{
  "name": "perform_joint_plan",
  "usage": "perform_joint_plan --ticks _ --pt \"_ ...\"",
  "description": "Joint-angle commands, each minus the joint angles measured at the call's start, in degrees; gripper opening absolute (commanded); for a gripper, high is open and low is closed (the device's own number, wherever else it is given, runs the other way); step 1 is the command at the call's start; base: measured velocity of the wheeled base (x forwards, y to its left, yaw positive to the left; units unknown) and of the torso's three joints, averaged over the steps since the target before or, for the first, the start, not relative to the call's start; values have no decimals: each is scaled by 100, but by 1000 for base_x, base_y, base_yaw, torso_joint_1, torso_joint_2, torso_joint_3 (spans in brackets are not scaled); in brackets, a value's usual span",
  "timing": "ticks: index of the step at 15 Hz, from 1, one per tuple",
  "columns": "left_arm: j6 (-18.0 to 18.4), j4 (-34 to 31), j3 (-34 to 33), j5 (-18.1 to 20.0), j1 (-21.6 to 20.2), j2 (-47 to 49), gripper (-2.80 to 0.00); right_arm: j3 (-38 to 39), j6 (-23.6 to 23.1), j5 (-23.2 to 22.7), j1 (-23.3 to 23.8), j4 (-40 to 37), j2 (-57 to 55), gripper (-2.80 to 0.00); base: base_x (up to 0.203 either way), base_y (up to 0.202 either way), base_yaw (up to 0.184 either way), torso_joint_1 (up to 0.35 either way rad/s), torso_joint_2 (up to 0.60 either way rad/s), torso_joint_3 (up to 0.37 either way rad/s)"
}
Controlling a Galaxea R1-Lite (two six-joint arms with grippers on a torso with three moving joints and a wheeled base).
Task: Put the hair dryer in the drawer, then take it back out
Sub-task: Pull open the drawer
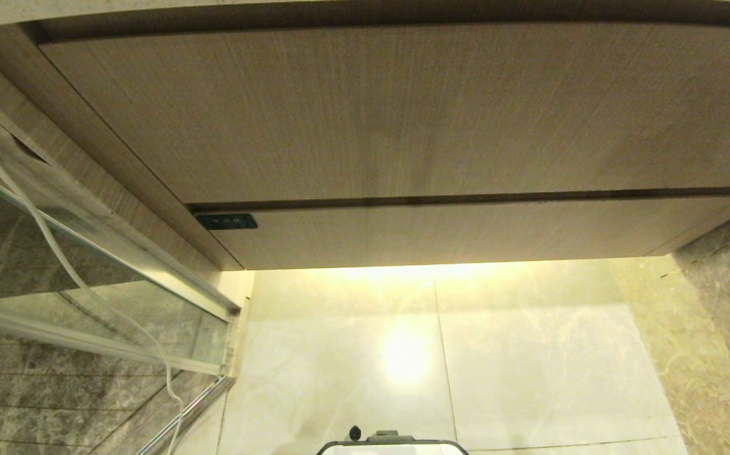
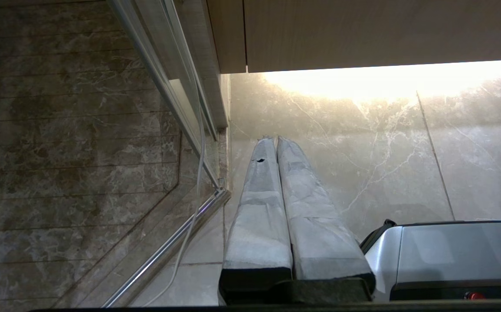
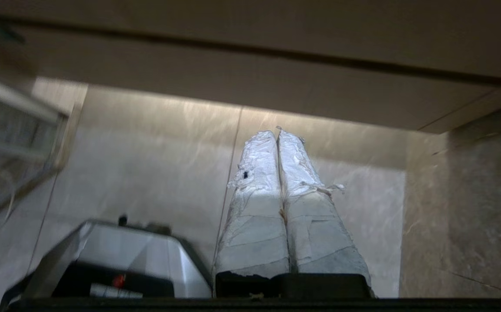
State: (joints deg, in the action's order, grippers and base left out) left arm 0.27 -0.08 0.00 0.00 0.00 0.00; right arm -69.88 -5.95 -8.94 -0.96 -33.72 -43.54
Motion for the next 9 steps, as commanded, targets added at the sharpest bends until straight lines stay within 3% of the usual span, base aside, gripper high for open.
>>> perform_joint_plan --ticks 1,2,4,7,8,9 --pt "0 -1 0 0 0 0 -280 -1043 -299 -122 -217 -832 -2120 -280 0 0 0 0 0 0" --pt "0 -1 -8 0 0 0 -280 -1226 -670 -189 -336 -1126 -2562 -280 0 0 0 0 0 0" --pt "0 -1 -3 0 0 -7 -280 -1359 -2145 -418 -499 -1563 -3247 -280 0 0 0 0 0 0" --pt "0 -1 0 0 0 0 -280 -1183 -3105 -1179 -517 -1791 -3920 -280 0 0 0 0 0 0" --pt "0 -1 -9 0 0 0 -280 -1065 -3212 -1167 -384 -1773 -4073 0 0 0 0 0 0 0" --pt "0 -1 -9 0 0 0 -280 -1007 -3281 -1140 -334 -1808 -4241 0 0 0 0 0 0 0"
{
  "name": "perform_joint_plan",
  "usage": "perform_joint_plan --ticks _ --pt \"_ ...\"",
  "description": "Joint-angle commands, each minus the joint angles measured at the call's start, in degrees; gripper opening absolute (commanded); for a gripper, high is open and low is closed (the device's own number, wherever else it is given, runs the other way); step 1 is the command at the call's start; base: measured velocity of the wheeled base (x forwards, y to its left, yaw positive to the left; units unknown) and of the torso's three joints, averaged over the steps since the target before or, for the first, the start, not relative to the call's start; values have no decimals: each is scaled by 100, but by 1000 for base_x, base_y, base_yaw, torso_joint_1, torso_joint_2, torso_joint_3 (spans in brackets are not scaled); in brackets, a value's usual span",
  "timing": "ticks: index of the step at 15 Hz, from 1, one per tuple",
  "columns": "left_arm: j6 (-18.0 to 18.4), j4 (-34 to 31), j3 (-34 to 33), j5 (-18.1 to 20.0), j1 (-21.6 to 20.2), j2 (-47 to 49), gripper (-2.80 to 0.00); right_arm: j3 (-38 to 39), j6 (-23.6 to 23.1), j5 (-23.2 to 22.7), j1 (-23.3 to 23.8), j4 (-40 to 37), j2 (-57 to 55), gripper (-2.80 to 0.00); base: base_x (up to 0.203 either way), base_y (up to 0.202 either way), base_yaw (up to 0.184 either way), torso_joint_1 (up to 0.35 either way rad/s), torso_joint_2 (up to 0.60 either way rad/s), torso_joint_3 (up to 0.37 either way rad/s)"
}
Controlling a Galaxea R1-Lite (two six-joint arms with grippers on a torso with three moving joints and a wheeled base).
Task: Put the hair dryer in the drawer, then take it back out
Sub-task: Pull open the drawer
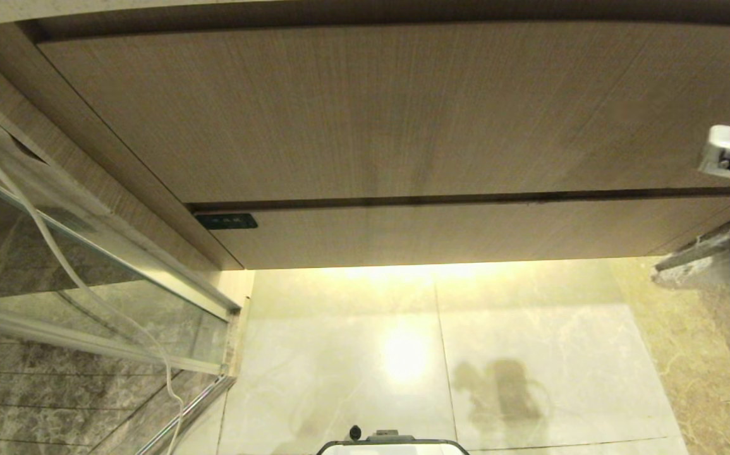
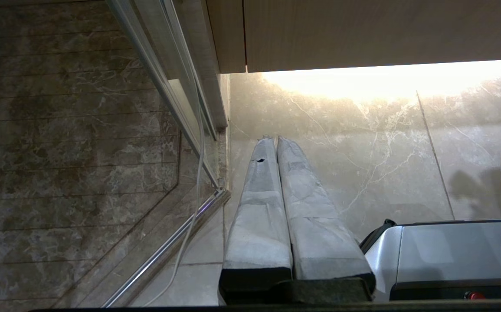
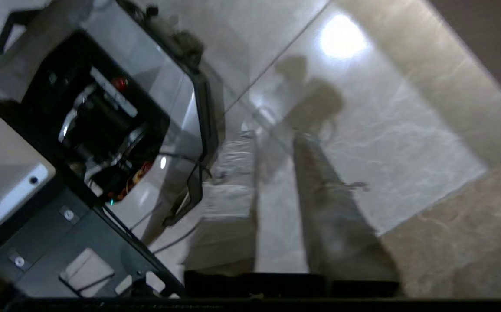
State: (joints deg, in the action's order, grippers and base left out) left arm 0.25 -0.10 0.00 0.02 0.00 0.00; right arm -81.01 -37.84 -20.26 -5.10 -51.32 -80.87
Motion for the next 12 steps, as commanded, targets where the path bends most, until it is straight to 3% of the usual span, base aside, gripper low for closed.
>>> perform_joint_plan --ticks 1,3,4,5,6,9,10,12 --pt "2 1 -8 -2 0 0 -280 127 -122 32 103 -48 -546 0 0 0 0 0 0 0" --pt "2 1 -5 -2 0 0 -280 141 -194 893 100 47 -777 0 0 0 0 0 0 0" --pt "2 1 -7 -2 0 0 -280 230 -306 1710 33 251 -849 0 0 0 0 0 0 0" --pt "2 1 -1 -2 0 0 -280 439 -431 2497 -76 791 -924 0 0 0 0 0 0 0" --pt "2 1 -7 -2 0 0 -280 751 -521 2889 -220 1798 -987 0 0 0 0 0 0 0" --pt "2 1 -8 -2 0 0 -280 2194 -733 3184 -716 4058 -993 0 0 0 0 0 0 0" --pt "2 1 -5 -2 0 0 -280 2586 -778 3050 -820 4712 -938 0 0 0 0 0 0 0" --pt "2 1 -9 -2 0 0 -280 3085 -816 2218 -889 5928 -860 0 0 0 0 0 0 0"
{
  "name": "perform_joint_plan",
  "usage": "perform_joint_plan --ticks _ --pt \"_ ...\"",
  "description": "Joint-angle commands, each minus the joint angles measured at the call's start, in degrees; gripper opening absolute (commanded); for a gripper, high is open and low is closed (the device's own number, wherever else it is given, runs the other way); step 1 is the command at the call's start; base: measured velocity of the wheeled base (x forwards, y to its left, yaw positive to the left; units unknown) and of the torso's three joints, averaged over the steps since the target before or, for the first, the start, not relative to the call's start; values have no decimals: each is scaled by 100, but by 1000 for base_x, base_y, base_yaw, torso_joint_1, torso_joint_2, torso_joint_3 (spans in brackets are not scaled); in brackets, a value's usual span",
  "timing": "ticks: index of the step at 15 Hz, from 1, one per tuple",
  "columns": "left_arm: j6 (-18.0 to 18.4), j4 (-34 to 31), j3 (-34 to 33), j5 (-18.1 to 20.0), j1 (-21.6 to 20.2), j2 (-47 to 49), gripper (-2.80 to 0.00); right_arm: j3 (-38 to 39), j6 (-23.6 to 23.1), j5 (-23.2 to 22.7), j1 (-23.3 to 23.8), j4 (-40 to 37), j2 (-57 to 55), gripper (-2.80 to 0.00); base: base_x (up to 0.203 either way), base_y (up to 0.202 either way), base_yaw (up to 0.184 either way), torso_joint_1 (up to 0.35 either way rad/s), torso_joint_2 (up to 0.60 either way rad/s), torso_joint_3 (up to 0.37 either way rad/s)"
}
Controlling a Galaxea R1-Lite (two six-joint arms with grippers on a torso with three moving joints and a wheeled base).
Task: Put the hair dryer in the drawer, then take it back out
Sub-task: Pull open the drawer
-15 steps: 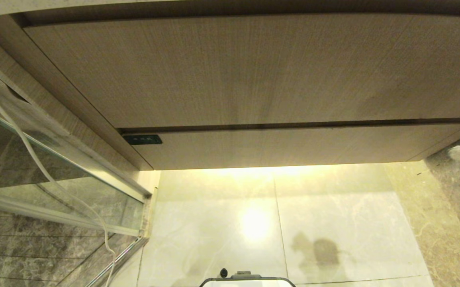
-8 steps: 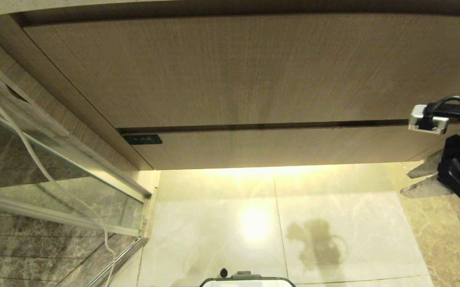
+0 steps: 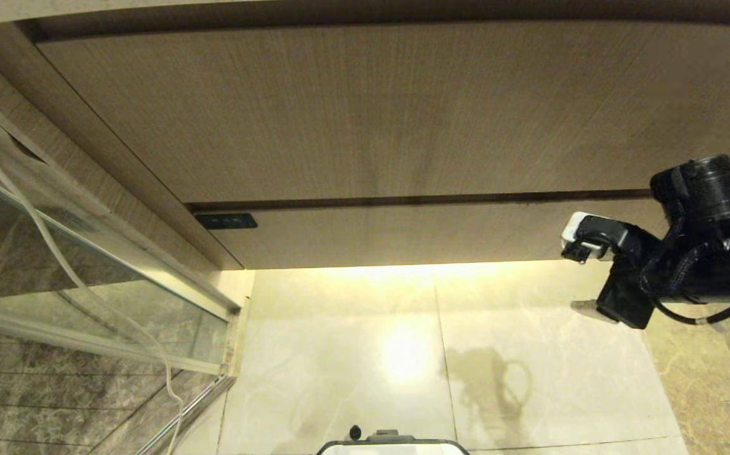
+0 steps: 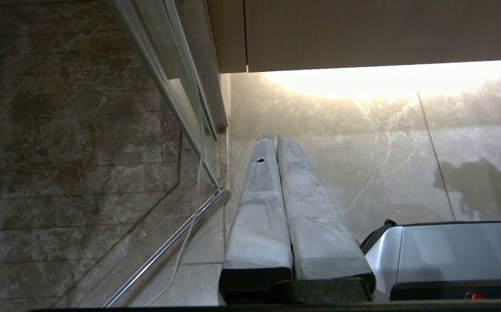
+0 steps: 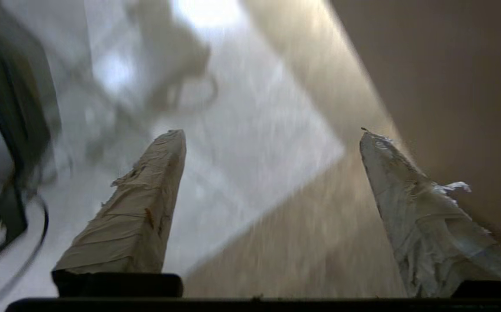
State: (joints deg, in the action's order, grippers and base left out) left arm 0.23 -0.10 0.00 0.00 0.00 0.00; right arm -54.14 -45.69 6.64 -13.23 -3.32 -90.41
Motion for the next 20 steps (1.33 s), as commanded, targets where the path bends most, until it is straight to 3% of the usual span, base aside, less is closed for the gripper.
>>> perform_joint_plan --ticks 1,5,7,9,11,14,17,20 --pt "4 1 -5 0 0 0 -280 537 -34 -874 -39 1708 89 0 0 0 0 0 0 0" --pt "4 1 -2 0 0 0 -280 901 -20 -1941 264 3609 -309 0 0 0 0 0 0 0" --pt "4 1 0 0 0 0 -280 832 4 -2385 318 4090 -619 0 0 0 0 0 0 0" --pt "4 1 0 0 0 0 -280 690 -42 -2751 358 4233 -892 0 0 0 0 0 0 0" --pt "4 1 0 0 0 0 -280 651 -256 -2774 373 4235 -944 0 0 0 0 0 0 0" --pt "4 1 0 0 0 0 -280 736 -910 -2782 555 4176 -922 0 0 0 0 0 0 0" --pt "4 1 0 0 0 0 -280 653 -1546 -3382 777 4233 -1121 0 0 0 0 0 0 0" --pt "4 1 -3 0 0 0 -280 598 -2239 -3696 1231 4236 -1247 0 0 0 0 0 0 0"
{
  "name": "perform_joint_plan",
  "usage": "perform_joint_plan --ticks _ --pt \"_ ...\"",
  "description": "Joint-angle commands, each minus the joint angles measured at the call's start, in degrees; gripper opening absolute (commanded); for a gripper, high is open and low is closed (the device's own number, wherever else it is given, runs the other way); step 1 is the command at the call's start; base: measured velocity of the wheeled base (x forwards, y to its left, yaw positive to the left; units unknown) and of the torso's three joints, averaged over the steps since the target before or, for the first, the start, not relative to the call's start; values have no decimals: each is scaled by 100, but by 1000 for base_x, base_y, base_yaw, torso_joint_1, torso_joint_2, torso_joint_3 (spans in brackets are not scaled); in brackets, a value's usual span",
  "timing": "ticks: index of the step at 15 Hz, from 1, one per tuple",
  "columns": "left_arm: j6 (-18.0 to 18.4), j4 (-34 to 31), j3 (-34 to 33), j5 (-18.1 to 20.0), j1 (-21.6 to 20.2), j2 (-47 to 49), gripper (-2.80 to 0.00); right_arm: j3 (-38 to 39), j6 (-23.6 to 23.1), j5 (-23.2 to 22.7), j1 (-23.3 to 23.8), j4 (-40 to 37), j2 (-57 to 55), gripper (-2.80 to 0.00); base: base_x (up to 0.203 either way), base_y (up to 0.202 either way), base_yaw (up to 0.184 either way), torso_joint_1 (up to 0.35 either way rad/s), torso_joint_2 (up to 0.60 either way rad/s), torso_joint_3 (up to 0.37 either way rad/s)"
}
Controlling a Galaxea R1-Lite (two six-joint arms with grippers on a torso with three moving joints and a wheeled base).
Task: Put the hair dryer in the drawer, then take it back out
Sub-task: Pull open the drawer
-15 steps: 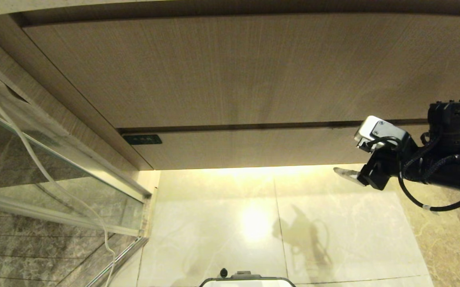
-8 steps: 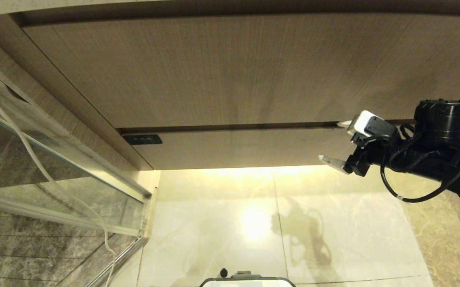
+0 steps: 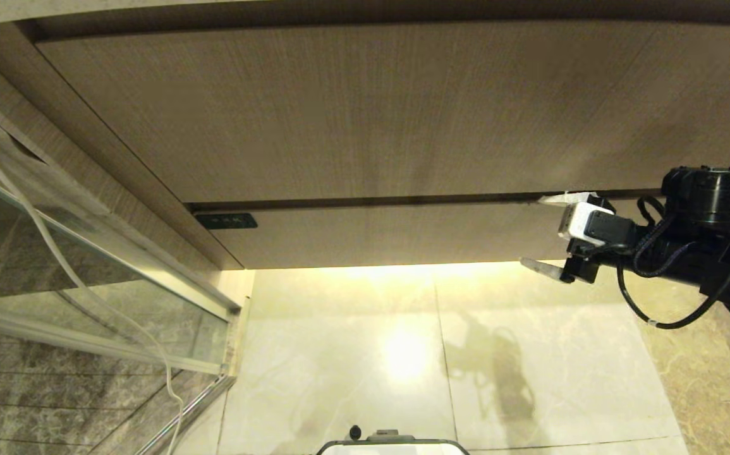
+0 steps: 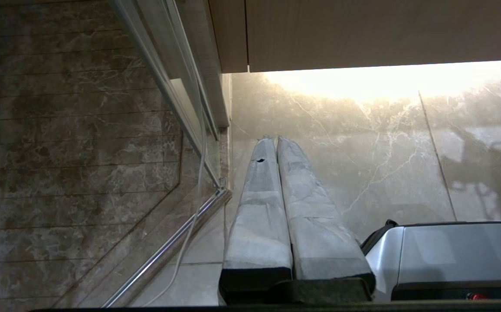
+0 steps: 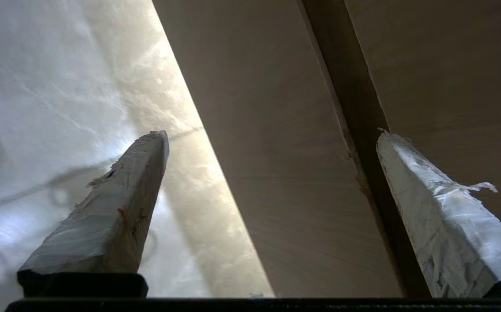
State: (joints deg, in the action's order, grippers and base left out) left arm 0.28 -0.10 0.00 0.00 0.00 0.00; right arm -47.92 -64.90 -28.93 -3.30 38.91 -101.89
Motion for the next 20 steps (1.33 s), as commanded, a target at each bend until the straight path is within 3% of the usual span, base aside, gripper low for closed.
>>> perform_joint_plan --ticks 1,3,8,13,20 --pt "-1 1 -9 0 0 0 -280 -10 -599 -363 389 3 -132 0 0 0 0 0 0 0" --pt "-1 1 -7 0 0 0 -280 -32 -1032 -951 633 -50 -279 0 0 0 0 0 0 0" --pt "-1 1 0 0 0 0 -280 -617 -991 -783 613 -215 -633 0 0 0 0 0 0 0" --pt "-1 1 -4 0 0 0 -280 -1257 -1001 -529 585 -910 -924 0 0 0 0 0 0 0" --pt "-1 1 -9 0 0 0 -280 -1712 -998 -535 549 -993 -1061 0 0 0 0 0 0 0"
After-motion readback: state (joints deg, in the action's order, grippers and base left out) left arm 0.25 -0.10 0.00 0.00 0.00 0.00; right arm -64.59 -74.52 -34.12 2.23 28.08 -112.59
